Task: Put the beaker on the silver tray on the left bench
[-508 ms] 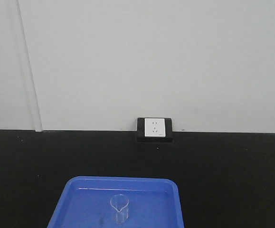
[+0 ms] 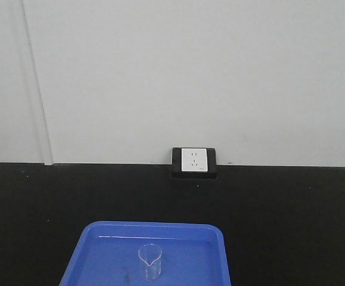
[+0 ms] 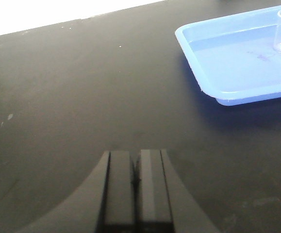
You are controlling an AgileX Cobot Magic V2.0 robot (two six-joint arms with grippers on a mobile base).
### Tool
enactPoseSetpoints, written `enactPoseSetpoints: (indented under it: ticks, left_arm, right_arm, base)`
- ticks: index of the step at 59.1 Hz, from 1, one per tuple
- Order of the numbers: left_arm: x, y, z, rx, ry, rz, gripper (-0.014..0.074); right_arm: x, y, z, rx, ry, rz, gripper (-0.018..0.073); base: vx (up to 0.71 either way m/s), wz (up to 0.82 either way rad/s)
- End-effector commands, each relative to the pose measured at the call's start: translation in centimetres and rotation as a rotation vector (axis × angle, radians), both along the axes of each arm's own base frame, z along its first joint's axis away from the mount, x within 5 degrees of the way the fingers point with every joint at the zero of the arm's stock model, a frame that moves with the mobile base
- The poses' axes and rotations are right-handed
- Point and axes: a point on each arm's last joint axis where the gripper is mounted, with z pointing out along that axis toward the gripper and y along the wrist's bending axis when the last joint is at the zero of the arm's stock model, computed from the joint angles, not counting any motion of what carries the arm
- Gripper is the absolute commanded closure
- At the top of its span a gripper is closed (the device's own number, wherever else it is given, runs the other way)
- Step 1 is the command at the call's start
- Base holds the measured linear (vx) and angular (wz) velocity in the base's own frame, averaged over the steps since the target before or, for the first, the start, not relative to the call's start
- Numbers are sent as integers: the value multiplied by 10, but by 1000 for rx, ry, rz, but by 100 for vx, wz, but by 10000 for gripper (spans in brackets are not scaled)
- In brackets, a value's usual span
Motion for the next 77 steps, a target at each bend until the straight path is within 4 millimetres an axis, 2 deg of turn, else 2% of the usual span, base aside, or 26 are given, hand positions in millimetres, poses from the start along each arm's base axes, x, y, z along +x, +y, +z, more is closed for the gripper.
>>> enactPoseSetpoints:
  ticks: [1, 8, 15, 23, 32, 39, 43, 51, 60, 68, 77]
  left_arm:
    - [2, -1, 1, -9, -69, -16, 595]
    - [2, -1, 1, -9, -69, -16, 595]
    - [2, -1, 1, -9, -69, -16, 595]
    - [2, -1, 1, -9, -69, -16, 595]
    - [2, -1, 1, -9, -69, -16, 595]
    - [2, -1, 1, -9, -69, -16, 595]
    - [2, -1, 1, -9, -69, -16, 595]
    - [2, -1, 1, -9, -69, -16, 595]
    - [2, -1, 1, -9, -69, -16, 595]
    - [2, -1, 1, -9, -69, -16, 595]
    - [2, -1, 1, -9, -69, -16, 595]
  right_arm:
    - [-1, 4, 22, -69, -246, 34, 571]
    - [-11, 9, 59, -163, -529, 67, 571]
    - [-11, 8, 94, -134, -557, 59, 571]
    - [19, 6, 130, -101, -451, 56, 571]
    - [75, 5, 148, -91, -350, 75, 571]
    - [113, 6, 145, -73, -323, 96, 571]
    - [134, 6, 135, -40, -301, 111, 571]
    - [158, 8, 115, 1, -251, 143, 559]
    - [175, 21, 92, -88, -175, 292, 501]
    - [184, 34, 68, -126, -75, 453, 381]
    - [191, 49, 42, -41, 4, 645, 145]
  base:
    - [0, 0]
    - [0, 0]
    - [0, 0]
    - [0, 0]
    - [0, 0]
    - [0, 0]
    - [0, 0]
    - [0, 0]
    - [0, 0]
    - [0, 0]
    - [0, 0]
